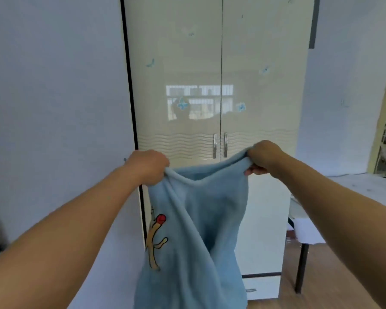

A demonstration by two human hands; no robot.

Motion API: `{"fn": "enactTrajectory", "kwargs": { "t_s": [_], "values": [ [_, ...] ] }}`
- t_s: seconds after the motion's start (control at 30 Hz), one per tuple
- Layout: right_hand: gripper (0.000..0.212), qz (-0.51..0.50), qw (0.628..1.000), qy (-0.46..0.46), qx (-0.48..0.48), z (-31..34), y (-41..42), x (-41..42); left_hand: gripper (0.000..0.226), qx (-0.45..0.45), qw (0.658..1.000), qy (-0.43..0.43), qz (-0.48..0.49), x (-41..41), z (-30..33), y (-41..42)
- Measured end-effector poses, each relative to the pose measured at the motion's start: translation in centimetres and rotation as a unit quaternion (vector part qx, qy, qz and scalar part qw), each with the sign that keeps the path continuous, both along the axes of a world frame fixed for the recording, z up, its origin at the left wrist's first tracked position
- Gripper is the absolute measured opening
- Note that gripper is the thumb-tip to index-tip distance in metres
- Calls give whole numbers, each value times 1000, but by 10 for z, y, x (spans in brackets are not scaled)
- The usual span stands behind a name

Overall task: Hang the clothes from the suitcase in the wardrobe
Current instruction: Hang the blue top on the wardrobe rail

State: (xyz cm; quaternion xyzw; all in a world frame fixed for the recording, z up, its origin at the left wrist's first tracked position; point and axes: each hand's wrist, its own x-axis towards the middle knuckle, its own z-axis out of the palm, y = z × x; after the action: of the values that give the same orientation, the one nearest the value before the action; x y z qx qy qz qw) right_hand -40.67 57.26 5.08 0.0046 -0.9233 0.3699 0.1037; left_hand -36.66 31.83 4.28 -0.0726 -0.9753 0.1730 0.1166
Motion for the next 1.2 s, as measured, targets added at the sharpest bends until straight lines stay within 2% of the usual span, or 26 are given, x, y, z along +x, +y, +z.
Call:
{"fn": "enactTrajectory", "kwargs": {
  "t_s": [0.03, 0.07, 0.13, 0.2, 0.27, 0.33, 0.4, 0.47, 0.5, 0.57, 0.6, 0.63, 0.67, 0.73, 0.77, 0.8, 0.87, 0.93, 0.97, 1.0, 1.03, 1.07, 1.13, 1.17, 1.2],
  "values": [
    [15, -3, 992, -19, -121, 3, -9, 4, 24, 19, 999, -30, 1, 3, 6, -6],
    [19, 5, 965, -38, -259, 6, -22, 15, 27, 36, 998, -54, -8, 6, 8, -11],
    [25, 32, 878, -61, -473, 10, -44, 24, 37, 52, 997, -59, 0, 18, 3, -15],
    [23, 51, 832, -89, -545, 14, -66, 29, 45, -2, 998, -68, 15, 28, -8, -23],
    [20, 62, 828, -103, -548, 21, -88, 34, 48, 3, 994, -112, -2, 28, -24, -39],
    [18, 76, 824, -107, -551, 25, -112, 41, 62, 115, 980, -158, -45, 30, -42, -48],
    [17, 97, 819, -115, -554, 26, -136, 49, 59, 183, 973, -129, -65, 34, -58, -50],
    [15, 113, 830, -80, -541, 28, -154, 52, 52, 234, 965, -95, -71, 33, -67, -51],
    [22, 117, 837, -50, -532, 30, -160, 53, 49, 298, 947, -93, -79, 32, -70, -54],
    [30, 125, 840, 6, -529, 31, -164, 53, 48, 442, 885, -105, -102, 32, -69, -62],
    [25, 127, 841, 24, -526, 29, -163, 51, 51, 500, 853, -105, -108, 33, -67, -66],
    [19, 128, 857, 46, -497, 25, -160, 50, 53, 544, 827, -95, -106, 34, -64, -69],
    [20, 135, 885, 70, -440, 16, -159, 50, 51, 583, 802, -83, -99, 36, -62, -70],
    [45, 135, 939, 124, -291, -13, -162, 57, 37, 661, 745, -57, -74, 37, -60, -70],
    [48, 116, 949, 172, -237, -31, -164, 68, 34, 703, 707, -51, -58, 34, -61, -68],
    [42, 120, 942, 237, -207, -50, -168, 79, 34, 742, 667, -52, -41, 33, -62, -67],
    [21, 226, 913, 315, -126, -86, -172, 105, 33, 798, 596, -80, -27, 34, -67, -64],
    [6, 356, 899, 254, 20, -120, -174, 115, 40, 819, 563, -109, -15, 36, -68, -57],
    [6, 393, 886, 220, 114, -135, -174, 116, 40, 826, 551, -115, -11, 39, -66, -53],
    [10, 399, 872, 212, 185, -150, -171, 112, 36, 833, 540, -119, -5, 42, -64, -50],
    [11, 384, 873, 221, 203, -161, -168, 106, 31, 842, 526, -120, -1, 42, -62, -48],
    [9, 353, 893, 225, 164, -168, -165, 103, 28, 855, 503, -125, 2, 43, -61, -50],
    [13, 260, 941, 216, 24, -171, -160, 99, 26, 886, 447, -122, 16, 46, -56, -56],
    [16, 215, 955, 200, -27, -168, -159, 95, 25, 894, 432, -119, 18, 47, -55, -57],
    [16, 194, 964, 172, -54, -163, -159, 91, 25, 894, 432, -117, 24, 48, -54, -57]
  ]
}}
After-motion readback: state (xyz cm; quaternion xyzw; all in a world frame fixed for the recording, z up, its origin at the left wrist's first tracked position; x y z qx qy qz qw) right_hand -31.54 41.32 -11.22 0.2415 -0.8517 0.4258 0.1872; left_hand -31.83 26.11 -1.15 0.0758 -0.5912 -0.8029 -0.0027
